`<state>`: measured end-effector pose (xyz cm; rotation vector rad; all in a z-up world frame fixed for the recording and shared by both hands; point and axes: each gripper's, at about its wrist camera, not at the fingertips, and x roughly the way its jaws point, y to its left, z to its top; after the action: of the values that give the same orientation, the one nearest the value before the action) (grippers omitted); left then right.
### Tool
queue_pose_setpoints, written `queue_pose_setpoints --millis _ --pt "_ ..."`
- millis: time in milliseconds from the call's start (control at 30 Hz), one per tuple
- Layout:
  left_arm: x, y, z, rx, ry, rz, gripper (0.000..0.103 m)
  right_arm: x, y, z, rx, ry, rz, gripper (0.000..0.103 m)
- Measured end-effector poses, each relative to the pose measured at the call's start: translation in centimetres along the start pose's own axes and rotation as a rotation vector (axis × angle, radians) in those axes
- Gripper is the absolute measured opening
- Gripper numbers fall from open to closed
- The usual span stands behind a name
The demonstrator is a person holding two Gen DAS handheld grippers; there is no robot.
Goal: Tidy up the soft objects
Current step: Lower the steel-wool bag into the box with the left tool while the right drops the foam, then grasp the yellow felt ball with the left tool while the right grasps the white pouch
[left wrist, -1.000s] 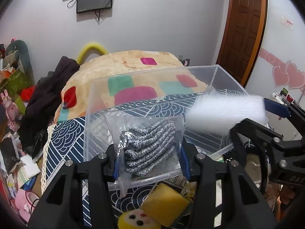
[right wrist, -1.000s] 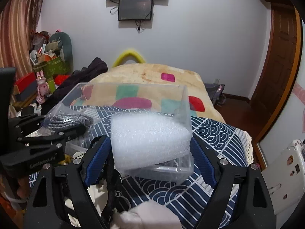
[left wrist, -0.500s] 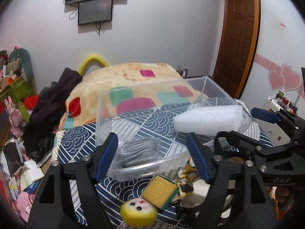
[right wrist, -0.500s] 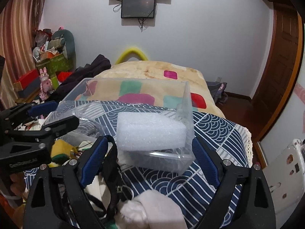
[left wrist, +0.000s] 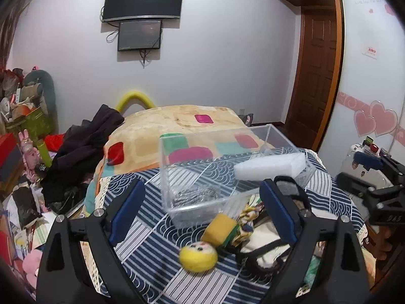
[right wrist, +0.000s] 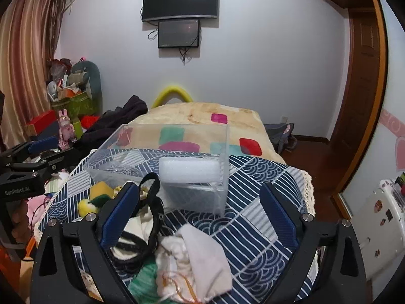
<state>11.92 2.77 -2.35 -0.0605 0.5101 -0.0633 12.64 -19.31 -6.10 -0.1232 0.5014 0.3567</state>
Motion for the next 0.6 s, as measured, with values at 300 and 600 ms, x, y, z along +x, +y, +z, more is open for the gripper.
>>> queue_pose_setpoints --millis 300,600 --pt "-0.1 0.7 -3.8 -0.005 0.039 0.043 0.093 1.1 -0.3 -3.3 0.004 0.081 -0.022 0.097" --pt "1.9 1.0 -8.0 -0.017 0.135 0.041 0.076 3.8 -0.4 -6.3 0.032 0.191 0.0 0.097"
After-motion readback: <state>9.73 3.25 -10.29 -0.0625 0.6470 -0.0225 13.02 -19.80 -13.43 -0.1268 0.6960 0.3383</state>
